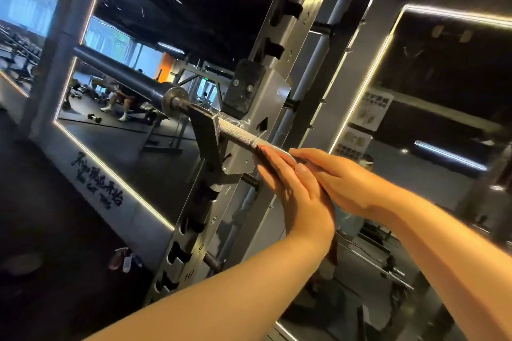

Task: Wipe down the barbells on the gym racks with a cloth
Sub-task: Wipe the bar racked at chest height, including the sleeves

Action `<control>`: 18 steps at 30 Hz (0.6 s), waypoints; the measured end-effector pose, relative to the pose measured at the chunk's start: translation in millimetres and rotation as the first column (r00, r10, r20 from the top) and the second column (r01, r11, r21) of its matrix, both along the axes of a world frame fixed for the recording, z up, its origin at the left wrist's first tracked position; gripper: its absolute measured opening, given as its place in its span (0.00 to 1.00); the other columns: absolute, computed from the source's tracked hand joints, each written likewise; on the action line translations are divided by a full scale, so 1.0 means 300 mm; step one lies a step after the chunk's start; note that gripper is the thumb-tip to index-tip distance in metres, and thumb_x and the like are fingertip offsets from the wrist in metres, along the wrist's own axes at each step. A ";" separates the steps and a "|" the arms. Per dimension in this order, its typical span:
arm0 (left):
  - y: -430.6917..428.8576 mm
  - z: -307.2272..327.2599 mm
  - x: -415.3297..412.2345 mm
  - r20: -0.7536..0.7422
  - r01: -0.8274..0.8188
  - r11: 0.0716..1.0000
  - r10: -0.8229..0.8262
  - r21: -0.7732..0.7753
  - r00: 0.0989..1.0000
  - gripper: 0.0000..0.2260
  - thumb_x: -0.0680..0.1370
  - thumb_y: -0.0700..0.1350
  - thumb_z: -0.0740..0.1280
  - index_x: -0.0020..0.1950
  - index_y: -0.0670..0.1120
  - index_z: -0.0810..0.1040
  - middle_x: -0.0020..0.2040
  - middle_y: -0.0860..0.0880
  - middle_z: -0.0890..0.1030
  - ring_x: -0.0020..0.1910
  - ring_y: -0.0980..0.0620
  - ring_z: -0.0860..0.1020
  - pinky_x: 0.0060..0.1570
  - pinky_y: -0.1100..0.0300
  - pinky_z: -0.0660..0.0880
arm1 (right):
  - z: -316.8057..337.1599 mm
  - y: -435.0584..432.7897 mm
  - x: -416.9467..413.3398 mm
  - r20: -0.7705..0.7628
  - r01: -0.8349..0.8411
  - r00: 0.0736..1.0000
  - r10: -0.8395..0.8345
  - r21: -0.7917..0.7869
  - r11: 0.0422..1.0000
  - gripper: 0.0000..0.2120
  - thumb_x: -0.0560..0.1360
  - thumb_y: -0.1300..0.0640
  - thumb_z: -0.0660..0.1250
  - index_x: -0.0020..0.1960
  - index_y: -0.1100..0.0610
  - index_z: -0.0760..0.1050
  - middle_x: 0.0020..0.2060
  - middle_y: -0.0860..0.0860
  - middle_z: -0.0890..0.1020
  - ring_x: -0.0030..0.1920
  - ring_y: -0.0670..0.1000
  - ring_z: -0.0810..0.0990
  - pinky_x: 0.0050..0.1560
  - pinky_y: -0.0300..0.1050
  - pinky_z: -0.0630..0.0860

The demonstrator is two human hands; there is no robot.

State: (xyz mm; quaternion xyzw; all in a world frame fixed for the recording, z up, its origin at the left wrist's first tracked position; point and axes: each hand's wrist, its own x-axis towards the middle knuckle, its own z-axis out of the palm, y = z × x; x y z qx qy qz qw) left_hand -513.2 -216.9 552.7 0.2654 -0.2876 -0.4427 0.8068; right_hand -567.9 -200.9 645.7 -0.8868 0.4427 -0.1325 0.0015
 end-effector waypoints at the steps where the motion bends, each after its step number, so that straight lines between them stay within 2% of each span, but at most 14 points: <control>1: -0.036 0.010 -0.004 -0.055 -0.045 0.998 0.043 -0.041 0.998 0.44 0.69 0.79 0.55 0.81 0.66 0.46 0.79 0.53 0.62 0.75 0.49 0.66 0.66 0.49 0.71 | -0.001 0.002 0.002 -0.018 0.007 1.000 -0.007 -0.021 1.000 0.19 0.86 0.49 0.56 0.76 0.40 0.65 0.64 0.40 0.76 0.63 0.42 0.75 0.59 0.35 0.72; 2: -0.036 0.028 0.017 -0.135 -0.073 0.995 0.063 -0.069 0.989 0.44 0.74 0.76 0.54 0.83 0.55 0.48 0.80 0.46 0.61 0.77 0.47 0.62 0.73 0.51 0.65 | -0.001 0.001 0.002 -0.028 0.014 0.999 -0.015 -0.034 0.999 0.20 0.86 0.49 0.55 0.77 0.40 0.65 0.66 0.40 0.75 0.64 0.42 0.74 0.59 0.34 0.71; 3: -0.051 0.033 0.038 -0.155 -0.228 0.965 0.208 -0.127 0.966 0.39 0.81 0.68 0.53 0.83 0.44 0.50 0.80 0.40 0.60 0.79 0.46 0.58 0.78 0.56 0.56 | -0.001 0.002 0.005 -0.035 0.016 0.999 -0.017 -0.043 0.999 0.20 0.86 0.49 0.55 0.77 0.41 0.64 0.67 0.40 0.75 0.65 0.42 0.74 0.61 0.35 0.70; 4: -0.091 0.024 0.040 -0.169 -0.317 0.941 0.295 -0.118 0.940 0.32 0.85 0.59 0.51 0.82 0.40 0.52 0.80 0.37 0.59 0.79 0.44 0.58 0.78 0.61 0.52 | -0.002 0.003 0.007 -0.040 0.015 0.999 -0.017 -0.051 0.999 0.20 0.86 0.50 0.55 0.77 0.41 0.64 0.68 0.41 0.75 0.66 0.42 0.73 0.63 0.36 0.69; 5: -0.106 0.033 0.054 -0.256 -0.278 0.956 0.248 -0.091 0.934 0.27 0.86 0.55 0.52 0.82 0.43 0.55 0.79 0.39 0.62 0.78 0.45 0.62 0.77 0.63 0.57 | -0.002 0.004 0.009 -0.049 0.017 0.999 -0.020 -0.063 0.998 0.20 0.86 0.50 0.55 0.78 0.41 0.64 0.69 0.41 0.75 0.66 0.42 0.73 0.64 0.37 0.69; 6: -0.106 0.042 0.075 -0.288 -0.308 0.951 0.283 -0.043 0.915 0.24 0.86 0.56 0.55 0.81 0.50 0.58 0.77 0.44 0.65 0.74 0.47 0.68 0.72 0.61 0.67 | -0.002 0.004 0.008 -0.065 0.020 0.998 -0.026 -0.081 0.996 0.20 0.86 0.50 0.55 0.78 0.41 0.63 0.70 0.41 0.75 0.67 0.42 0.72 0.65 0.38 0.68; 7: -0.121 0.048 0.103 -0.330 -0.248 0.969 0.233 -0.001 0.915 0.22 0.85 0.58 0.57 0.78 0.56 0.61 0.74 0.49 0.68 0.70 0.50 0.72 0.66 0.58 0.73 | -0.002 0.004 0.008 -0.083 0.027 0.996 -0.036 -0.104 0.994 0.21 0.87 0.51 0.54 0.79 0.41 0.63 0.70 0.41 0.74 0.68 0.42 0.72 0.65 0.38 0.68; 9: -0.142 0.069 0.161 -0.349 -0.208 0.977 0.209 0.043 0.913 0.18 0.84 0.60 0.57 0.74 0.60 0.62 0.68 0.53 0.70 0.62 0.56 0.75 0.57 0.60 0.75 | -0.001 0.000 0.003 -0.106 0.037 0.993 -0.052 -0.139 0.990 0.21 0.87 0.51 0.53 0.79 0.40 0.61 0.71 0.41 0.74 0.67 0.44 0.72 0.65 0.40 0.68; 12: -0.168 0.082 0.240 -0.351 -0.283 0.944 0.325 0.168 0.878 0.18 0.85 0.57 0.57 0.74 0.55 0.62 0.59 0.51 0.75 0.48 0.59 0.76 0.44 0.62 0.75 | 0.005 -0.002 0.000 -0.116 0.046 0.991 -0.062 -0.137 0.989 0.21 0.87 0.52 0.52 0.78 0.39 0.61 0.68 0.42 0.74 0.63 0.45 0.73 0.60 0.41 0.69; 14: -0.177 0.079 0.259 -0.382 -0.298 0.940 0.339 0.163 0.860 0.18 0.85 0.56 0.59 0.73 0.52 0.63 0.57 0.50 0.76 0.47 0.57 0.77 0.45 0.60 0.77 | 0.003 -0.004 -0.003 -0.108 0.047 0.992 -0.060 -0.119 0.992 0.20 0.88 0.53 0.53 0.78 0.39 0.62 0.66 0.42 0.74 0.60 0.44 0.72 0.54 0.36 0.68; 16: -0.180 0.090 0.258 -0.397 -0.276 0.949 0.314 0.152 0.862 0.14 0.85 0.54 0.61 0.68 0.55 0.64 0.57 0.49 0.77 0.50 0.53 0.79 0.50 0.54 0.80 | 0.003 -0.002 -0.002 -0.097 0.049 0.994 -0.058 -0.095 0.994 0.20 0.88 0.53 0.53 0.77 0.39 0.62 0.64 0.41 0.73 0.58 0.42 0.72 0.51 0.32 0.66; 18: -0.145 0.096 0.217 -0.279 -0.328 0.922 0.377 0.206 0.883 0.14 0.85 0.52 0.59 0.69 0.51 0.65 0.61 0.48 0.77 0.56 0.50 0.79 0.52 0.58 0.79 | 0.003 -0.004 -0.003 -0.087 0.044 0.995 -0.051 -0.086 0.995 0.20 0.87 0.53 0.53 0.77 0.40 0.63 0.64 0.40 0.74 0.60 0.42 0.72 0.54 0.34 0.67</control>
